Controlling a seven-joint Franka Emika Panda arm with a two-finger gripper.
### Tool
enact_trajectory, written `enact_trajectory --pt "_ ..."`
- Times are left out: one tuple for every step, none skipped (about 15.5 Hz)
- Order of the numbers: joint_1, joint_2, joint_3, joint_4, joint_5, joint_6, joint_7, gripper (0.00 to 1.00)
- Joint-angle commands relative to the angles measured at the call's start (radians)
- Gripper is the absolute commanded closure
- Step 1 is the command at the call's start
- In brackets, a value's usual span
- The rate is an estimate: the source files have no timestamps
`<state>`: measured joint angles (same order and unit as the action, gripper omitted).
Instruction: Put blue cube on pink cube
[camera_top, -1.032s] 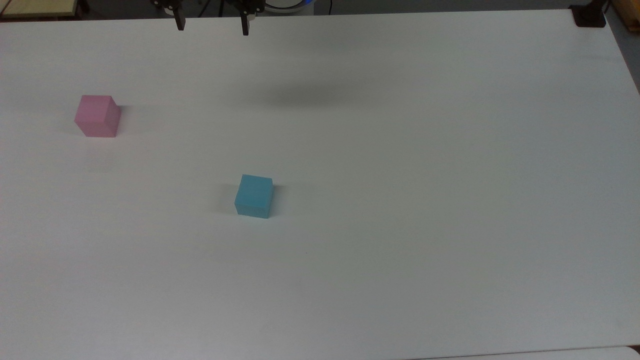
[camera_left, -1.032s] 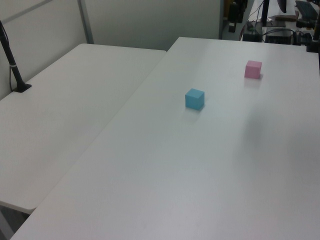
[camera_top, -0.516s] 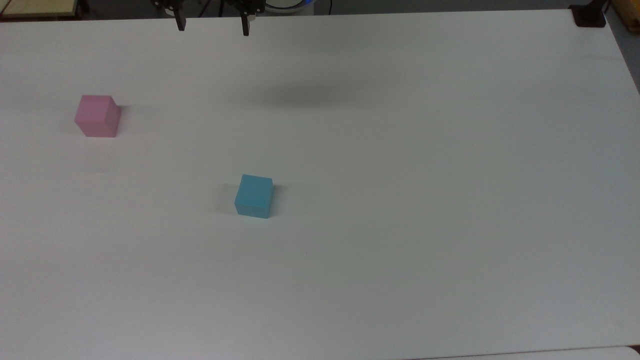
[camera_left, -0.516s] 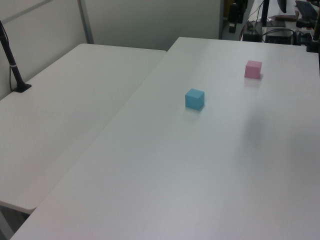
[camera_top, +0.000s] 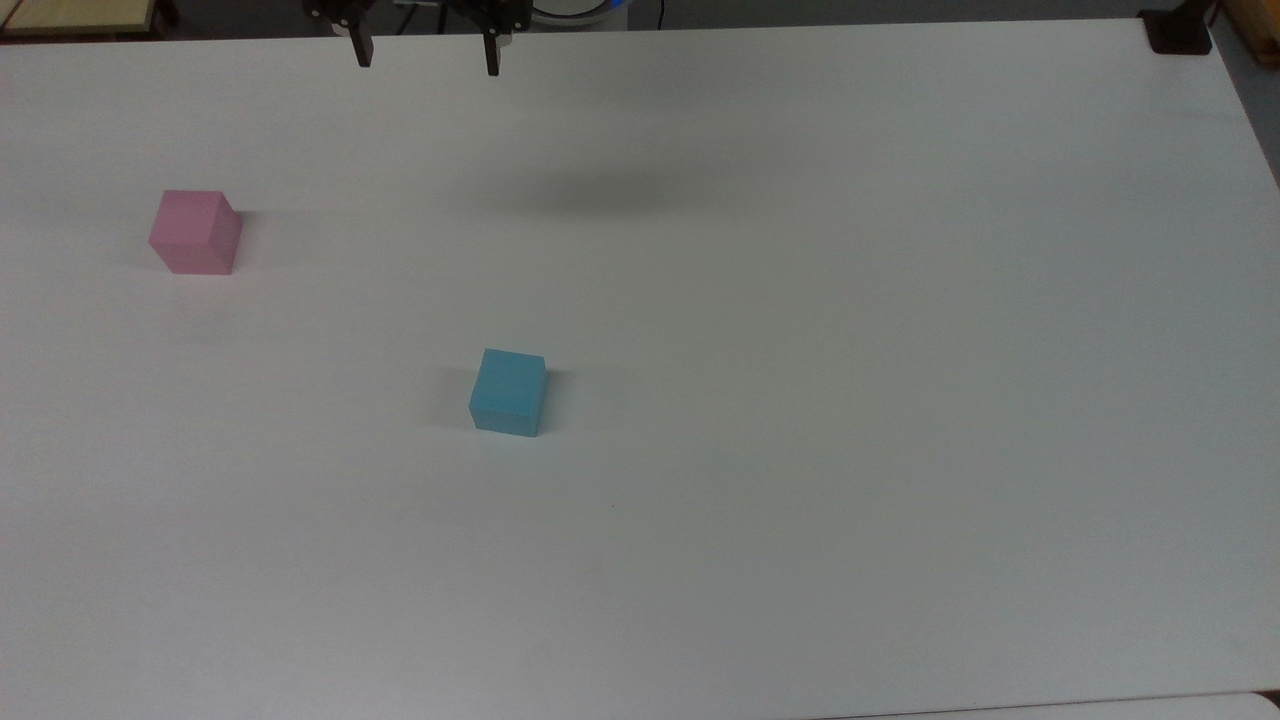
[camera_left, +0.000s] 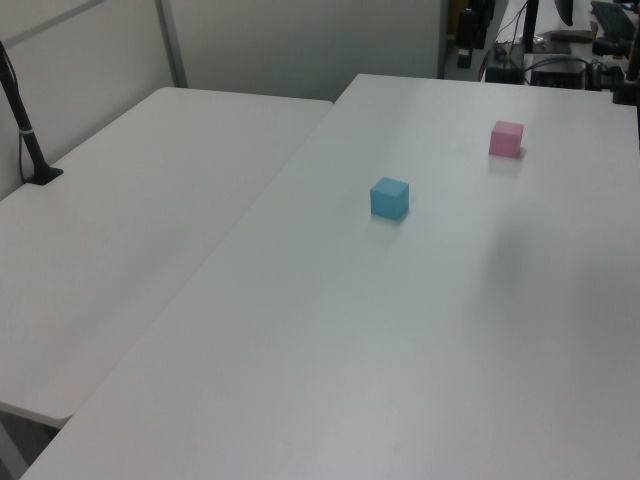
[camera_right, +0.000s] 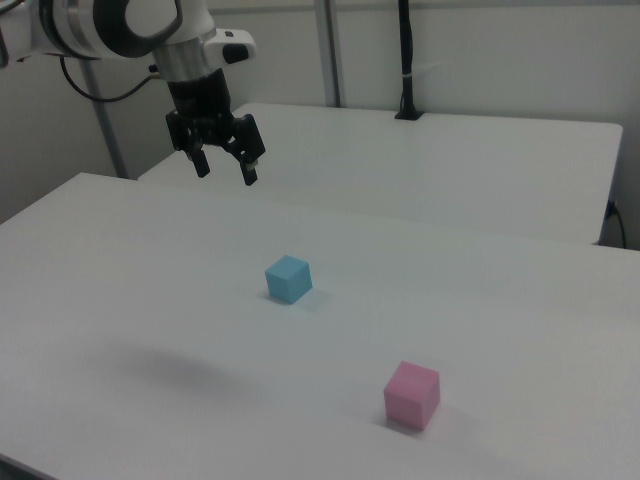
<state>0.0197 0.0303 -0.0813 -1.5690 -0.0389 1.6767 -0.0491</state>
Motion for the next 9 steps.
enact_trajectory --pt "0.016 -0.007 -0.011 -0.009 -0.006 -0.005 -0.029 0.00" --pt "0.014 -0.009 -0.011 -0.009 -0.004 -0.006 -0.023 0.00" --pt "0.016 -0.009 -0.011 -0.009 -0.004 -0.009 -0.021 0.00" --pt "0.016 -0.009 -0.011 -0.009 -0.004 -0.011 -0.021 0.00" --pt "0.017 -0.009 -0.011 -0.009 -0.004 -0.014 -0.021 0.00" --pt "0.017 -0.010 -0.011 -0.008 -0.004 -0.015 -0.017 0.00" --pt "0.017 -0.012 -0.011 -0.008 -0.004 -0.017 -0.014 0.00" --pt "0.017 -0.013 -0.011 -0.008 -0.004 -0.018 -0.012 0.00" --pt "0.017 -0.013 -0.009 -0.008 -0.004 -0.026 -0.012 0.00"
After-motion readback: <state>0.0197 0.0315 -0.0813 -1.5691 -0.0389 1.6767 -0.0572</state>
